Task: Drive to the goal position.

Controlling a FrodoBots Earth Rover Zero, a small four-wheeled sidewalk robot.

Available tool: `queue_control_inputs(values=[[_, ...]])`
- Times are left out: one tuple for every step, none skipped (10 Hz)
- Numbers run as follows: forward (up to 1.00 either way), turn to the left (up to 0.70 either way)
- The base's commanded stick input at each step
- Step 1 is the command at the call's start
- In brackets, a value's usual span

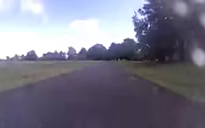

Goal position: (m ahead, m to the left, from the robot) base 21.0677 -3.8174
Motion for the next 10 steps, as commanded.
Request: queue_control_inputs(values=[[1.0, -0.4], [1.0, -0.4], [1.0, -0.2], [1.0, 0.0], [1.0, 0.0], [1.0, 0.0], [1.0, 0.0], [1.0, 0.0], [1.0, 0.0], [1.0, 0.0]])
